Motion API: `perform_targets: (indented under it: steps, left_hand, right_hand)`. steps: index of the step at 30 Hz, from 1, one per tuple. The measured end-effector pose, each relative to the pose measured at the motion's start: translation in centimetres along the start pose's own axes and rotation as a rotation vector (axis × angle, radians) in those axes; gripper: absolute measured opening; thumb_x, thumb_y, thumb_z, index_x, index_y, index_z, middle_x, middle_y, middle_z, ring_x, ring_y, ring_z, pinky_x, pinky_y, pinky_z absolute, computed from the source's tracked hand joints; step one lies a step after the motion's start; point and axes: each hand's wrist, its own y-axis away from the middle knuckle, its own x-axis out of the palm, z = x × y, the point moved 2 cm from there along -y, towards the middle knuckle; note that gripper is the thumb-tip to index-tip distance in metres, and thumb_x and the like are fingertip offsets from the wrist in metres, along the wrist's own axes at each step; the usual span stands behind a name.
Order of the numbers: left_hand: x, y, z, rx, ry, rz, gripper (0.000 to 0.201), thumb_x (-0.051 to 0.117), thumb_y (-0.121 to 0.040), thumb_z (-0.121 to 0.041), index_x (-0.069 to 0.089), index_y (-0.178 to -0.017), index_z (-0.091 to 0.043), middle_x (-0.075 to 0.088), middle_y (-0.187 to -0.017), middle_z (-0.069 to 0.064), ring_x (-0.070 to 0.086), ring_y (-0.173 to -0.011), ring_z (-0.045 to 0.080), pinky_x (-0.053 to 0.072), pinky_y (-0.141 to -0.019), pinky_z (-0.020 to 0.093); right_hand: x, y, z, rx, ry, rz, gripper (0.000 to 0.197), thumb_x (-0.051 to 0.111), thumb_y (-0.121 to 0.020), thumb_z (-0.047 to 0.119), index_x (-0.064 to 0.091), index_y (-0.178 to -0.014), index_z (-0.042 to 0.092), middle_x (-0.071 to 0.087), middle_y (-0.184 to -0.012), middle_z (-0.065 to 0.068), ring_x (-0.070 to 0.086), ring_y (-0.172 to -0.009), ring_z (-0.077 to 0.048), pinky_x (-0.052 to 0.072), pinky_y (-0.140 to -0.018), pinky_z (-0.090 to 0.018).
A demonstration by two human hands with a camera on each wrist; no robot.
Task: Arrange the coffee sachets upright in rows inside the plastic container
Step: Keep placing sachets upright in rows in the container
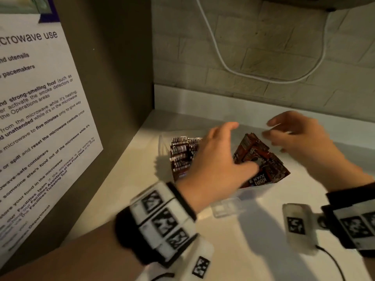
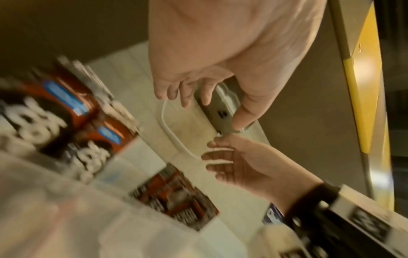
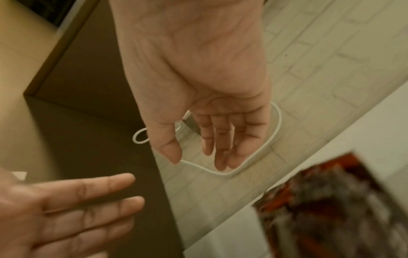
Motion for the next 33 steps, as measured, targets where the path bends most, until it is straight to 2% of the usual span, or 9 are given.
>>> perform_targets:
  steps: [3, 5, 7, 11, 14, 18, 24, 29, 33]
  left_hand:
    - [4.3, -1.9, 0.4, -0.152, 0.019, 0.171, 0.097, 0.076, -0.074, -0.029, 0.016, -0.15, -0.022, 0.029, -0.147, 0.003, 0.028, -0.137, 0.021, 0.025, -0.104, 0.024]
    - [6.4, -3.0, 1.1, -0.253, -0.038, 0.286, 0.111, 0.078, -0.072, -0.035, 0.004, -0.153, -0.025, 0.023, -0.149, 0.007, 0.022, -0.14, 0.031, 0.027, -0.111, 0.036]
    - [7.7, -3.9, 1.8, -0.332, -0.141, 0.367, 0.12, 0.078, -0.07, -0.041, -0.007, -0.153, -0.024, 0.018, -0.153, 0.01, 0.016, -0.141, 0.038, 0.026, -0.113, 0.048]
    - [8.8, -5.1, 2.9, -0.406, -0.143, 0.361, 0.115, 0.081, -0.066, -0.046, 0.004, -0.15, -0.026, 0.032, -0.143, 0.012, 0.032, -0.133, 0.036, 0.033, -0.108, 0.05]
    - [9.4, -5.3, 3.4, -0.412, -0.115, 0.331, 0.12, 0.085, -0.065, -0.04, 0.001, -0.149, -0.028, 0.032, -0.144, 0.012, 0.037, -0.131, 0.034, 0.035, -0.108, 0.048]
    - [10.0, -5.4, 3.8, -0.415, -0.138, 0.337, 0.131, 0.086, -0.065, -0.037, -0.013, -0.149, -0.025, 0.033, -0.149, 0.013, 0.039, -0.133, 0.033, 0.037, -0.109, 0.047]
    - [9.8, -5.3, 4.2, -0.374, 0.034, 0.23, 0.094, 0.085, -0.069, -0.034, 0.016, -0.131, -0.021, 0.051, -0.132, 0.003, 0.053, -0.119, 0.024, 0.045, -0.101, 0.042]
    - [9.2, -5.7, 3.9, -0.349, -0.01, 0.228, 0.089, 0.077, -0.078, -0.031, 0.021, -0.145, -0.013, 0.051, -0.136, 0.006, 0.052, -0.121, 0.024, 0.045, -0.102, 0.039]
    - [9.1, -6.2, 3.7, -0.383, -0.028, 0.193, 0.067, 0.067, -0.085, -0.021, 0.032, -0.142, -0.015, 0.055, -0.13, 0.009, 0.057, -0.114, 0.027, 0.049, -0.097, 0.041]
  right_hand:
    - [-1.8, -1.3, -1.4, 0.043, 0.028, -0.045, 0.011, 0.067, -0.084, 0.03, 0.06, -0.093, 0.029, 0.064, -0.101, -0.005, 0.06, -0.098, -0.033, 0.047, -0.077, -0.043]
    - [-2.0, -1.8, -2.2, 0.135, 0.049, 0.064, 0.022, 0.06, -0.088, 0.038, 0.057, -0.108, 0.031, 0.06, -0.114, -0.001, 0.056, -0.106, -0.03, 0.046, -0.078, -0.043]
    - [-1.9, -1.9, -2.7, 0.215, 0.105, 0.235, 0.031, 0.052, -0.09, 0.047, 0.049, -0.12, 0.043, 0.052, -0.126, 0.005, 0.051, -0.113, -0.026, 0.047, -0.081, -0.045]
    - [-1.3, -2.0, -3.2, 0.259, 0.185, 0.481, 0.041, 0.048, -0.09, 0.052, 0.033, -0.127, 0.064, 0.038, -0.139, 0.008, 0.041, -0.125, -0.025, 0.05, -0.086, -0.054]
    - [-0.7, -2.5, -3.1, 0.248, 0.193, 0.579, 0.047, 0.052, -0.088, 0.051, 0.03, -0.124, 0.07, 0.043, -0.135, 0.008, 0.05, -0.12, -0.029, 0.055, -0.081, -0.056]
    - [0.6, -3.1, -2.7, 0.229, 0.221, 0.635, 0.053, 0.055, -0.09, 0.044, 0.027, -0.13, 0.067, 0.049, -0.135, 0.005, 0.059, -0.11, -0.026, 0.058, -0.073, -0.052]
    - [1.9, -3.9, -3.1, 0.133, 0.296, 0.639, 0.048, 0.054, -0.093, 0.036, 0.036, -0.136, 0.049, 0.051, -0.13, -0.002, 0.061, -0.104, -0.023, 0.057, -0.082, -0.04]
    - [2.2, -4.2, -3.5, 0.066, 0.297, 0.638, 0.036, 0.054, -0.095, 0.027, 0.049, -0.125, 0.046, 0.058, -0.118, 0.0, 0.062, -0.097, -0.017, 0.054, -0.076, -0.028]
    - [2.4, -4.1, -3.4, 0.073, 0.299, 0.66, 0.026, 0.051, -0.097, 0.023, 0.058, -0.119, 0.036, 0.063, -0.113, -0.002, 0.065, -0.097, -0.02, 0.056, -0.083, -0.034]
